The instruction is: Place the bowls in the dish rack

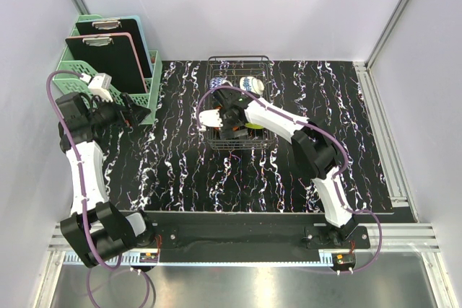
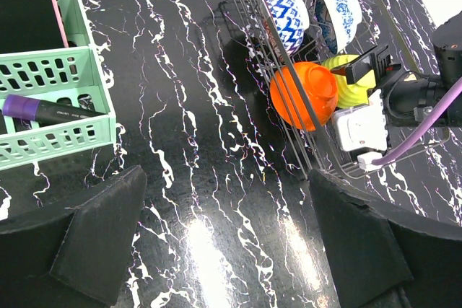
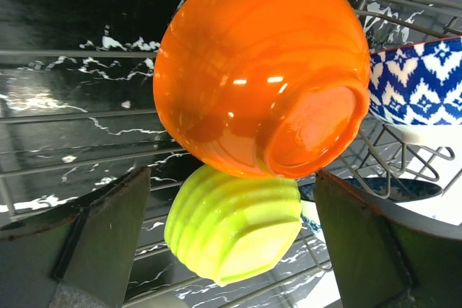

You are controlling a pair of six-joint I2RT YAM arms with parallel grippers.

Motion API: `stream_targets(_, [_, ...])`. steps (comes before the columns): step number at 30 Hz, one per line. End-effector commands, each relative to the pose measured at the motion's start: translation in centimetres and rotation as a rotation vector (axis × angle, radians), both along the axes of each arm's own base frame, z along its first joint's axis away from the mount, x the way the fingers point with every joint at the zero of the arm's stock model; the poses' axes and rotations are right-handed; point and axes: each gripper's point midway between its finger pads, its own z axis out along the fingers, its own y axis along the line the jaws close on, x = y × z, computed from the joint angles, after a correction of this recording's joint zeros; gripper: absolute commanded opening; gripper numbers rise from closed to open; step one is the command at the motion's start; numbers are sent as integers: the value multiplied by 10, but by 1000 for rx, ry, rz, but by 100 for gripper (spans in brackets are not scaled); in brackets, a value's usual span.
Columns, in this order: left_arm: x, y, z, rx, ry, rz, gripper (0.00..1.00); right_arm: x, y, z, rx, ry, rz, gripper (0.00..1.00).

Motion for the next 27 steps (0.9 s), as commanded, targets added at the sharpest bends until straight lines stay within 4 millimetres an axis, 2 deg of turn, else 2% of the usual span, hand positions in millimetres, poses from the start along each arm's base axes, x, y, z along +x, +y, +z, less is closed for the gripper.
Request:
stream_targets(1, [-1, -2, 9, -4, -41, -23, 99, -16, 12, 27, 75, 62, 4, 100])
stream_targets(4, [-1, -3, 10, -4, -45, -31, 99, -18, 12, 48, 110, 59, -15, 100])
stream_targets(9, [-3, -4, 10, 15, -59, -44, 99, -20, 16, 96, 233, 29, -76, 100])
stream_targets(10, [-3, -5, 10, 15, -62, -47, 99, -15, 17, 108, 259, 9, -100, 100])
stream_targets(12, [-4, -6, 12, 23, -74, -58, 99, -2, 6, 123, 287, -37, -198, 97])
stream_targets(13, [-6, -8, 15, 30, -85, -66, 99, 6, 4, 138, 325, -69, -235, 97])
stream_targets(14, [-7, -8, 16, 45, -97, -75, 99, 11, -2, 146, 366, -75, -307, 93])
stream_targets(15, [-9, -10, 18, 53, -109, -88, 99, 21, -18, 160, 401, -94, -373, 90])
stream_targets(16, [-11, -11, 19, 61, -116, -97, 99, 27, -25, 176, 453, -111, -417, 86])
stream_targets(17, [-12, -12, 19, 76, -120, -107, 99, 31, -36, 185, 512, -102, -504, 83])
stream_targets(18, [-14, -14, 20, 86, -131, -117, 99, 33, -47, 202, 564, -111, -547, 77])
stream_targets(19, [-16, -17, 20, 92, -131, -129, 99, 42, -74, 208, 596, -115, -627, 75])
stream_targets(20, [-16, -18, 19, 113, -138, -141, 99, 44, -88, 213, 653, -96, -707, 74])
stream_targets(21, [-16, -19, 19, 128, -140, -144, 99, 39, -102, 228, 711, -81, -731, 74])
stream_targets(22, [-17, -25, 18, 134, -137, -163, 99, 45, -136, 217, 728, -55, -838, 74])
stream_targets(23, [-17, -28, 17, 157, -146, -175, 99, 40, -150, 225, 767, -43, -866, 74])
stream_targets(24, [-16, -29, 17, 174, -145, -171, 99, 40, -167, 221, 778, -31, -913, 74])
stream_targets(25, [-17, -37, 16, 185, -149, -195, 99, 40, -197, 201, 764, -7, -1006, 74])
stream_targets(26, [-17, -41, 15, 200, -152, -204, 99, 36, -212, 202, 776, -15, -1041, 74])
stream_targets(27, [-17, -43, 14, 217, -153, -204, 99, 31, -225, 178, 748, 16, -1088, 74])
